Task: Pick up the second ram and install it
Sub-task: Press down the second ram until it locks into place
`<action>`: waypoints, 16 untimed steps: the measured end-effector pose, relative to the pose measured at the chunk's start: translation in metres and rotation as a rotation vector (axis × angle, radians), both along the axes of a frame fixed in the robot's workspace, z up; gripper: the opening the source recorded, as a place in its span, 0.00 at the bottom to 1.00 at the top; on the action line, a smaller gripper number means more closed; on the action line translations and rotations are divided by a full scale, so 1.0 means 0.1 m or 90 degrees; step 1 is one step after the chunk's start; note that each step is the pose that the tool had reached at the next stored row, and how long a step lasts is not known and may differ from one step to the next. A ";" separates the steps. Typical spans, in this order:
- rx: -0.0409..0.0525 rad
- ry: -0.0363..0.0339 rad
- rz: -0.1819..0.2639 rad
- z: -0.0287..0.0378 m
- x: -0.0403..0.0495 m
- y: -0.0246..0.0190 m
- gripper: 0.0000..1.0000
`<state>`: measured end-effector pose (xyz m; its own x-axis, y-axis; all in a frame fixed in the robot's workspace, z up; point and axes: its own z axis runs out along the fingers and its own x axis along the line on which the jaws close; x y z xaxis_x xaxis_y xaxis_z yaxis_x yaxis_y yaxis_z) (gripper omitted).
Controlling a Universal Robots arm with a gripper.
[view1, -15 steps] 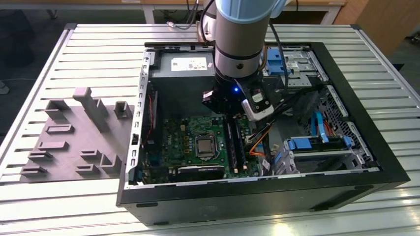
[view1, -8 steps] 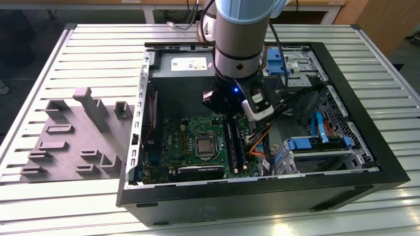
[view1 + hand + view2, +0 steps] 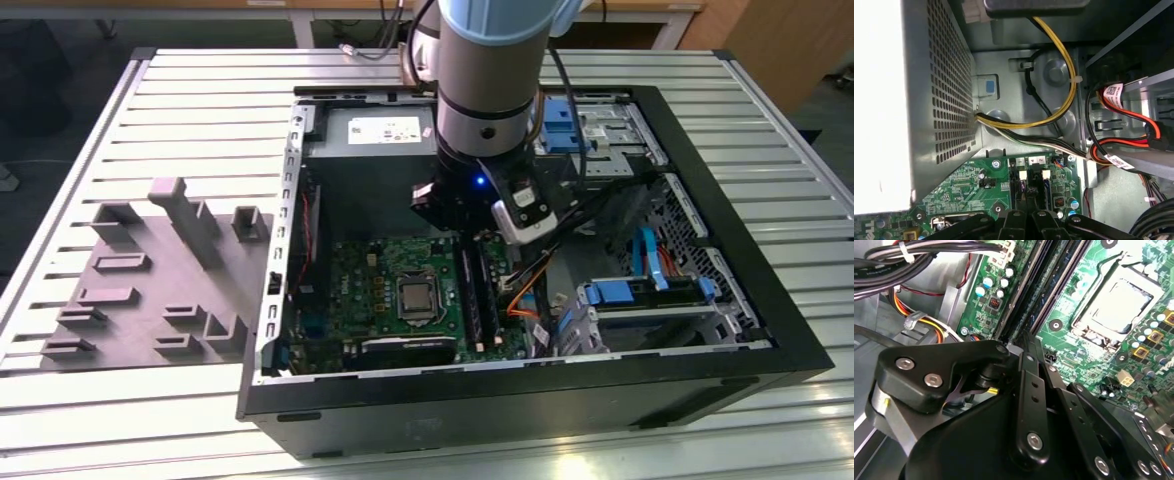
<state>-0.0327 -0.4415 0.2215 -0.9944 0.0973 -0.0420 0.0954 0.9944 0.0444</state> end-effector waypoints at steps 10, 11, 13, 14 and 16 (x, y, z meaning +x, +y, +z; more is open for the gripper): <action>-0.0003 0.0001 0.000 0.059 0.000 -0.001 0.11; -0.0002 0.0000 0.000 0.061 0.000 -0.001 0.11; -0.0004 0.0001 0.000 0.065 0.000 -0.001 0.11; -0.0005 0.0001 0.000 0.067 0.000 -0.001 0.11; -0.0006 0.0001 0.000 0.070 0.000 -0.001 0.11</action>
<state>-0.0327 -0.4416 0.2285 -0.9944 0.0972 -0.0420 0.0954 0.9945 0.0434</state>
